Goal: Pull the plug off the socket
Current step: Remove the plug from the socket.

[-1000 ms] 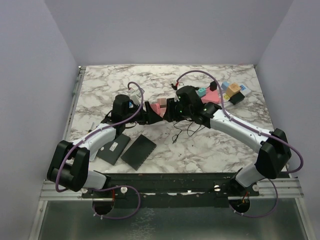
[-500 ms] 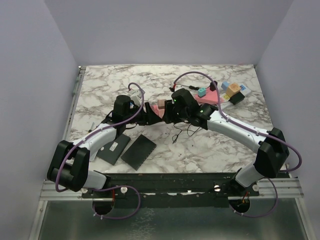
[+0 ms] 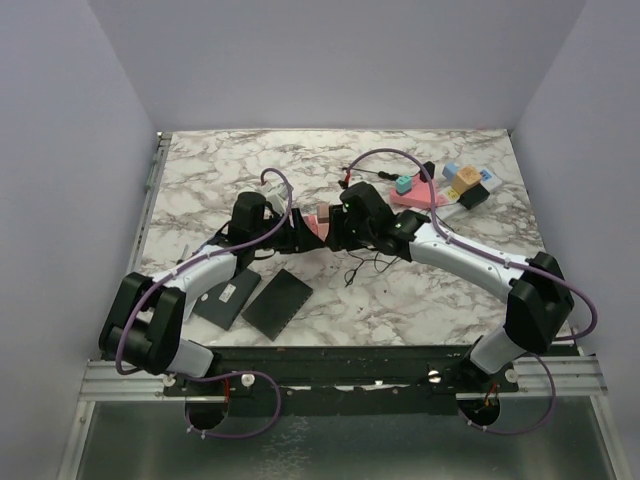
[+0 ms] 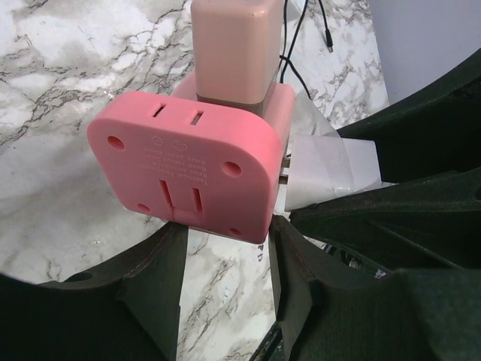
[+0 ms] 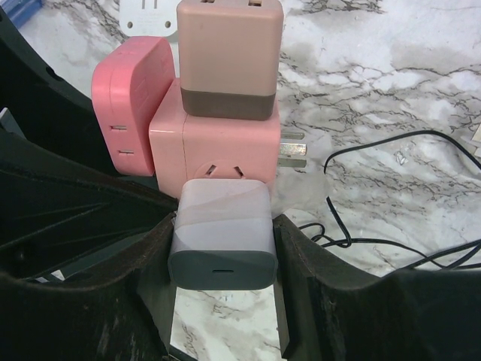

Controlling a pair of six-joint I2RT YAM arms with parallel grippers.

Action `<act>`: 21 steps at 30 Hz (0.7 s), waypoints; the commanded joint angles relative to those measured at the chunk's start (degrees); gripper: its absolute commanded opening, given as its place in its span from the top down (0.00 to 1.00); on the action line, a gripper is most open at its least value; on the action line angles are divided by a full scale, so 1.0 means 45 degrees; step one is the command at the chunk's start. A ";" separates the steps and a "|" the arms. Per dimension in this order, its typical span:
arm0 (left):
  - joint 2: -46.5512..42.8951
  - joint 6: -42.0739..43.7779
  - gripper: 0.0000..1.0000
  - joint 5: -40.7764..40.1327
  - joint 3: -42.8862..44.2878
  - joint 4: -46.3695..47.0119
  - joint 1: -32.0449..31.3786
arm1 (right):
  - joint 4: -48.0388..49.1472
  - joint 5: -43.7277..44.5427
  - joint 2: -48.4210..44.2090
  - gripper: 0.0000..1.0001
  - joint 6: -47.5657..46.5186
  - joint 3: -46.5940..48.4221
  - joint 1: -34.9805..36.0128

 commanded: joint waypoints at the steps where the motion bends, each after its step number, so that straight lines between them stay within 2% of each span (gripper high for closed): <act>1: 0.0329 0.0154 1.00 -0.0984 0.0120 0.0180 0.0147 | -0.0050 -0.0492 -0.0007 1.00 0.0196 -0.0167 0.0361; 4: 0.0282 0.0120 1.00 -0.0949 0.0110 0.0235 0.0157 | -0.0102 -0.0367 0.0073 1.00 0.0165 -0.0340 0.0361; 5: 0.0256 0.0091 0.96 -0.0944 0.0125 0.0241 0.0151 | -0.0106 -0.0341 0.0105 1.00 0.0158 -0.0384 0.0361; 9: 0.0118 0.0156 0.70 -0.0973 0.0195 0.0211 0.0184 | -0.0314 -0.0148 0.0408 1.00 0.0154 -0.0384 0.0361; 14: -0.0200 0.0710 0.49 -0.1085 0.0475 -0.0426 0.0225 | -0.0578 0.0385 0.0738 1.00 0.0236 -0.0303 0.0361; 21: -0.0346 0.1059 0.40 -0.1053 0.0654 -0.0876 0.0225 | -0.0635 0.0562 0.0896 1.00 0.0288 -0.0203 0.0361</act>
